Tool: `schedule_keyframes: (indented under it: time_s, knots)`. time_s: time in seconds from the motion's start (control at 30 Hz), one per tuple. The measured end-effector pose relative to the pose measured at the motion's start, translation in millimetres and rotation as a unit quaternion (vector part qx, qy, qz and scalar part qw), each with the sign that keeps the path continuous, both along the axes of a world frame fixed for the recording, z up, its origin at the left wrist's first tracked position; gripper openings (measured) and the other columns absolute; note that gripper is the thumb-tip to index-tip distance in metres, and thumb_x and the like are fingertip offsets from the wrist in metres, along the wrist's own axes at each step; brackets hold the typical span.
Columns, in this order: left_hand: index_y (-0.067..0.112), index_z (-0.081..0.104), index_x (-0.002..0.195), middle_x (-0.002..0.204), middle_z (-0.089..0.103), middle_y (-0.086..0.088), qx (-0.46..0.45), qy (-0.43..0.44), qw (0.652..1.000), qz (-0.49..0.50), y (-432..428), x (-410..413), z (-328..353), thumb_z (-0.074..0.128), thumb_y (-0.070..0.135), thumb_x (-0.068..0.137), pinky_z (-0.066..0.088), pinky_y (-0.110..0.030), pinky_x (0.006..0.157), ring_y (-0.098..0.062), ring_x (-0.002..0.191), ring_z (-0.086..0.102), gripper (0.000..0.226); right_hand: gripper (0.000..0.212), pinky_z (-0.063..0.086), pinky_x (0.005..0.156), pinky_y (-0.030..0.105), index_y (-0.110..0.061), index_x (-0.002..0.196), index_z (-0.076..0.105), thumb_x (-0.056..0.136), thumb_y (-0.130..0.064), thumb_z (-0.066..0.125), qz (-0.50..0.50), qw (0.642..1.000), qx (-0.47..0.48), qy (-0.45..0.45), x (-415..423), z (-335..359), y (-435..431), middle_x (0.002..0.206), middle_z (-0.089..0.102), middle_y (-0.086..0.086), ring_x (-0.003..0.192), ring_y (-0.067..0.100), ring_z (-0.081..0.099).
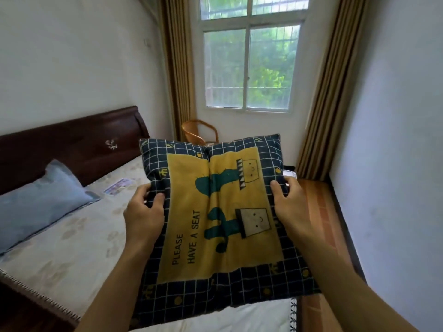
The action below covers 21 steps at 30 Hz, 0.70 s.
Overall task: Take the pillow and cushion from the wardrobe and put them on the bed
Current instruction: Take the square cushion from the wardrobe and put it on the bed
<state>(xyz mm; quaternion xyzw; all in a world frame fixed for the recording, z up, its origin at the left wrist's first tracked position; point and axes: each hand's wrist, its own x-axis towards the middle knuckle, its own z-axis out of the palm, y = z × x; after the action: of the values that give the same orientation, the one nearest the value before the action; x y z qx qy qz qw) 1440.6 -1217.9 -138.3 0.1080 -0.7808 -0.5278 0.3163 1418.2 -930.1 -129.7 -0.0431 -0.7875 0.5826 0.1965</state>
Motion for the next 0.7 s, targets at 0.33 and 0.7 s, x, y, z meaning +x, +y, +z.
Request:
schedule_keyframes:
  time_s: [0.33,0.7]
  knots:
    - [0.024,0.061,0.118,0.099,0.066,0.003,-0.006,-0.005,0.995,-0.095,189,-38,-12,0.057,0.023,0.096,0.046,-0.022,0.06,-0.01,0.086,0.063,0.023,0.043,0.051,0.1,0.048,-0.022,0.138,0.047,0.1,-0.041,0.05,-0.115,0.993,0.006,-0.02,11,-13,188,0.134,0.058,0.004,0.122,0.024,0.055]
    - [0.021,0.059,0.125,0.103,0.064,0.003,-0.001,-0.012,0.977,-0.212,318,-108,-14,0.055,0.022,0.098,0.056,-0.039,0.078,-0.02,0.092,0.063,0.028,0.037,0.054,0.094,0.045,-0.013,0.132,0.052,0.101,-0.033,0.051,-0.246,0.969,0.023,-0.013,4,-10,296,0.123,0.064,0.009,0.109,0.026,0.062]
